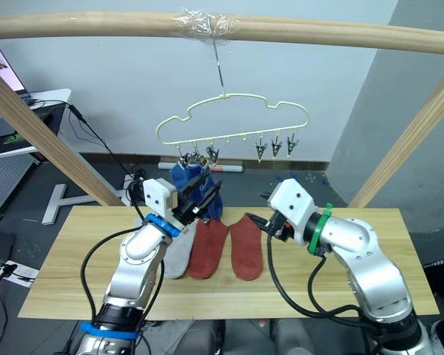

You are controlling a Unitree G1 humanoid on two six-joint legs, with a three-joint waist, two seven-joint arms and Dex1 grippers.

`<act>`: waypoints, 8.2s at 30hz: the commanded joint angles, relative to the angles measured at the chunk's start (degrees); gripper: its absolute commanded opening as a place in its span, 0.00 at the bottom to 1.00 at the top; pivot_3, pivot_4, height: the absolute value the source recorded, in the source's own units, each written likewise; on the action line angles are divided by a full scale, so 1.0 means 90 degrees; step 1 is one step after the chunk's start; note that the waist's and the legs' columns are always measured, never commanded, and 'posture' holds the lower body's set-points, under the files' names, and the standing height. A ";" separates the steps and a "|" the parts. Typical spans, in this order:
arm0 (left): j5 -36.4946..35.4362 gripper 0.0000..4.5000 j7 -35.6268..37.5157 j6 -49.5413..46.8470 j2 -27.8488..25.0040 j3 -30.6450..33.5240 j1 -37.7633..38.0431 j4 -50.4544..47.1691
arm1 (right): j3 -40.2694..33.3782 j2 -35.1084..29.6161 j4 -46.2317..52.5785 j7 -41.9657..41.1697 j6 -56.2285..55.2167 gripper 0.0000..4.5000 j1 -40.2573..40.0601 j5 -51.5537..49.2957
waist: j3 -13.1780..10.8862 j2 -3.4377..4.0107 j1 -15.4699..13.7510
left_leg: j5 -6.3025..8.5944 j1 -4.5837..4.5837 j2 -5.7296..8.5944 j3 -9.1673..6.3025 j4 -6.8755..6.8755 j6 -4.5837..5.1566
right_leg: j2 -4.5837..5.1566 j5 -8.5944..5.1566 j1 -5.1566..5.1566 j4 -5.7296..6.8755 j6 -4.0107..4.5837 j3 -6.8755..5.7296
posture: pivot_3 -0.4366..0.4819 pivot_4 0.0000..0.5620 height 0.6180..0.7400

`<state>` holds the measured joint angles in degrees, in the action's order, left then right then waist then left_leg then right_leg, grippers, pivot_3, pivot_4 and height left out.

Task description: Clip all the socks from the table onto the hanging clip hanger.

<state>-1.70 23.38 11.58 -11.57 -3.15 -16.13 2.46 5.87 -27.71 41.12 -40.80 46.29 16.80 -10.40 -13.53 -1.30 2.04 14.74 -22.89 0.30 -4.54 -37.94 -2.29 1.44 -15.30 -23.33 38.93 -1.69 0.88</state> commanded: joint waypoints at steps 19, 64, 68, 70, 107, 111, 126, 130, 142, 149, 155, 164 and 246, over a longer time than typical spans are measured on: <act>0.0206 0.37 -0.1072 0.0117 0.0569 0.0142 -0.1123 0.1294 | -0.0457 -0.0619 0.0109 0.0320 0.0017 0.56 0.0627 -0.0764 | -0.0001 -0.0003 0.0014 | 0.0000 -0.0003 0.0002 0.0004 -0.0001 0.0000 | -0.0006 0.0000 0.0001 0.0000 0.0000 -0.0005 | 0.37 0.37 0.83; -0.0291 0.10 -0.1218 -0.0322 0.0846 0.0378 -0.1604 0.1331 | -0.0286 -0.0727 0.0084 0.0528 -0.0300 0.57 0.0526 -0.1025 | 0.0000 -0.0004 0.0020 | -0.0001 -0.0004 0.0002 0.0012 -0.0002 -0.0002 | -0.0005 0.0003 0.0001 0.0003 0.0002 -0.0004 | 0.37 0.33 0.83; -0.0186 0.10 -0.1368 -0.0406 0.0817 0.0405 -0.1637 0.1341 | -0.0264 -0.0730 0.0070 0.0543 -0.0325 0.57 0.0525 -0.1014 | 0.0000 -0.0004 0.0021 | -0.0001 -0.0004 0.0002 0.0012 -0.0002 -0.0002 | -0.0005 0.0003 0.0001 0.0003 0.0002 -0.0004 | 0.37 0.33 0.83; -0.0290 0.10 -0.1248 -0.0362 0.0810 0.0411 -0.1624 0.1324 | -0.0234 -0.0722 0.0057 0.0557 -0.0346 0.57 0.0512 -0.0994 | 0.0000 -0.0004 0.0020 | -0.0001 -0.0004 0.0002 0.0012 -0.0002 -0.0002 | -0.0005 0.0003 0.0001 0.0003 0.0002 -0.0004 | 0.37 0.33 0.83; -0.3161 0.10 0.0589 -0.4455 -0.0484 0.1152 -0.1858 -0.0714 | 0.1775 0.2827 -0.6845 0.3596 -0.3165 0.57 0.1201 0.2016 | -0.0003 -0.0002 0.0134 | -0.0004 -0.0002 -0.0005 0.0002 -0.0001 -0.0007 | -0.0008 0.0004 -0.0004 0.0009 0.0004 0.0003 | 0.41 0.41 0.83; -0.3300 0.10 0.0591 -0.4730 -0.0583 0.1221 -0.1857 -0.0839 | 0.1698 0.2903 -0.7066 0.3609 -0.3325 0.57 0.1202 0.2080 | -0.0003 -0.0001 0.0134 | -0.0004 -0.0001 -0.0005 0.0000 -0.0002 -0.0007 | -0.0007 0.0004 -0.0004 0.0009 0.0004 0.0005 | 0.41 0.42 0.83; -0.2019 0.65 0.0531 -0.3075 -0.0489 0.0645 -0.1383 -0.0531 | 0.1548 0.2766 -0.5628 0.3170 -0.3006 0.57 0.0879 0.2026 | -0.0006 0.0002 0.0125 | -0.0004 -0.0001 -0.0006 -0.0001 0.0000 -0.0007 | -0.0007 0.0004 -0.0005 0.0009 0.0004 0.0006 | 0.41 0.42 0.83; -0.1630 0.65 0.0308 -0.2561 -0.0349 0.0593 -0.1340 -0.0370 | 0.1495 0.2515 -0.4565 0.2838 -0.2634 0.57 0.0593 0.1932 | -0.0006 0.0002 0.0121 | -0.0003 -0.0002 -0.0006 -0.0003 0.0001 -0.0006 | -0.0006 0.0004 -0.0005 0.0006 0.0004 0.0007 | 0.41 0.43 0.83; -0.0718 0.65 -0.0401 -0.1494 0.0258 0.0283 -0.1287 0.0119 | 0.0744 0.1381 -0.1761 0.1367 -0.1321 0.57 0.0660 0.0827 | -0.0010 -0.0001 0.0124 | -0.0003 -0.0002 -0.0004 -0.0006 0.0000 -0.0006 | -0.0007 0.0003 -0.0005 0.0006 0.0002 0.0005 | 0.39 0.42 0.83; -0.0410 0.65 -0.0593 -0.1227 0.0354 0.0216 -0.1195 0.0420 | 0.0396 0.0925 -0.1180 0.1008 -0.1001 0.57 0.0696 0.0304 | -0.0011 -0.0001 0.0129 | -0.0003 -0.0002 -0.0004 -0.0004 0.0002 -0.0006 | -0.0007 0.0003 -0.0005 0.0006 0.0002 0.0004 | 0.38 0.42 0.83; -0.0268 0.65 -0.0847 -0.1031 0.0555 0.0205 -0.1250 0.0571 | 0.0172 0.0629 -0.0762 0.0774 -0.0770 0.57 0.0720 -0.0211 | -0.0012 -0.0003 0.0127 | -0.0003 -0.0005 -0.0002 -0.0004 0.0001 -0.0005 | -0.0006 0.0003 -0.0004 0.0003 0.0002 0.0002 | 0.38 0.41 0.83; -0.0198 0.65 -0.1082 -0.0927 0.0685 0.0238 -0.1369 0.0692 | -0.0062 0.0362 -0.0688 0.0769 -0.0656 0.57 0.0816 -0.0615 | -0.0012 -0.0004 0.0127 | -0.0003 -0.0005 -0.0002 -0.0001 0.0001 -0.0005 | -0.0006 0.0003 -0.0004 0.0004 0.0001 -0.0001 | 0.38 0.40 0.83; 0.0317 0.65 -0.2100 -0.1057 0.0842 0.0156 -0.1488 0.0612 | -0.0646 -0.0655 -0.0760 0.0639 -0.0677 0.57 0.0964 -0.1893 | -0.0035 -0.0010 0.0117 | -0.0002 -0.0008 -0.0001 0.0006 0.0005 -0.0005 | -0.0006 -0.0007 -0.0001 -0.0005 -0.0014 -0.0002 | 0.37 0.40 0.83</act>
<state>0.28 5.27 1.70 -3.89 -1.83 -28.10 9.63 1.75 -33.35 32.51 -34.96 40.51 25.36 -26.17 -13.85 -1.38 3.10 14.72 -22.96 0.30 -4.49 -37.89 -2.33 1.38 -15.36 -23.34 38.88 -1.82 0.86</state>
